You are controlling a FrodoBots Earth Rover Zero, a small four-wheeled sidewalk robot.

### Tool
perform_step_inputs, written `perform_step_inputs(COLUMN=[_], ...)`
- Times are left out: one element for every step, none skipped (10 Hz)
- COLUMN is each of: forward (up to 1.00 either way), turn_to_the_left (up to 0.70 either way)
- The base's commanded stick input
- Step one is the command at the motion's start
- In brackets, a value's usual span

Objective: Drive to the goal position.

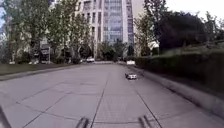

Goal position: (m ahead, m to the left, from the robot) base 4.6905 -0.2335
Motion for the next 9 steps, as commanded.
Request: perform_step_inputs(forward=[0.70,0.70,0.70,0.70,0.70,0.70,0.70,0.70,0.70], turn_to_the_left=[0.00,0.00,0.00,0.00,0.00,0.00,0.02,0.12,0.14])
